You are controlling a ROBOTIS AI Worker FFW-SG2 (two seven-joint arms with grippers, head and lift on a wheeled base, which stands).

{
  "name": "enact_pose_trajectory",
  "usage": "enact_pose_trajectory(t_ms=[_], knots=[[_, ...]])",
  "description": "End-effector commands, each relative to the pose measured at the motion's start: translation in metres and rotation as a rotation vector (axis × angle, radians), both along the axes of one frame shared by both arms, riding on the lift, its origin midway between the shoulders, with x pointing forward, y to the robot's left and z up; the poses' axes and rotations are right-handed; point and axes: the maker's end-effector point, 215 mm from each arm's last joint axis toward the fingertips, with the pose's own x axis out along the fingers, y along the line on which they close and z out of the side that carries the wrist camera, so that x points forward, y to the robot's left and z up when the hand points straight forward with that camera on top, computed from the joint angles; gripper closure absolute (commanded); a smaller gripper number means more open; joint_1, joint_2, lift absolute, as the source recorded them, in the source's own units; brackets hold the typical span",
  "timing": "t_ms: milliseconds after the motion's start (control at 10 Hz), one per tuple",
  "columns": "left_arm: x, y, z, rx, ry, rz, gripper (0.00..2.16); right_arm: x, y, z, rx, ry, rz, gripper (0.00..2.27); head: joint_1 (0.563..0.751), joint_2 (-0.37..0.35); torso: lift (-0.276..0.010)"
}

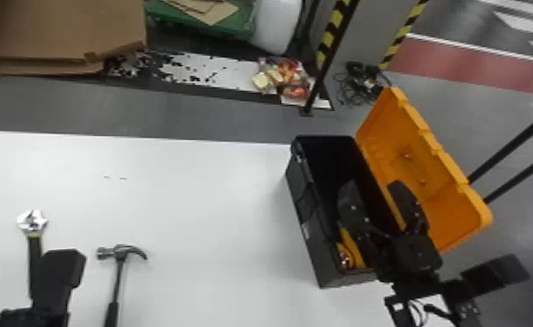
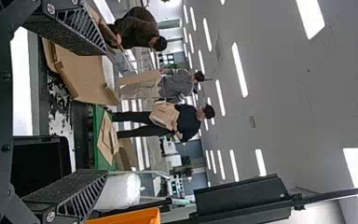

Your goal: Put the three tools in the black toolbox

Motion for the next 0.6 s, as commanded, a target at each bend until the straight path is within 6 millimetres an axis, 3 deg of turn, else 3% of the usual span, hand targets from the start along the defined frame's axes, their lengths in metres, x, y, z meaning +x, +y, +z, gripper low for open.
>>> enact_pose_trajectory(t_ms=[0, 200, 500], knots=[[-0.0007, -0.0012, -0.0023, -0.004, 0.012, -0.004, 1.59, 0.0002, -0.0029, 0.0006, 0.005, -0.001, -0.006, 0.1, 0.695, -0.281, -0.055], [-0.0012, -0.0011, -0.0009, -0.001, 0.01, -0.005, 1.77, -0.0006, -0.005, 0.0007, 0.012, 0.0, -0.011, 0.1, 0.695, -0.289, -0.055], [-0.0032, -0.0011, 0.0035, -0.004, -0.001, -0.013, 1.77, -0.0028, -0.006, -0.0003, 0.014, 0.004, -0.015, 0.1, 0.695, -0.296, -0.055]])
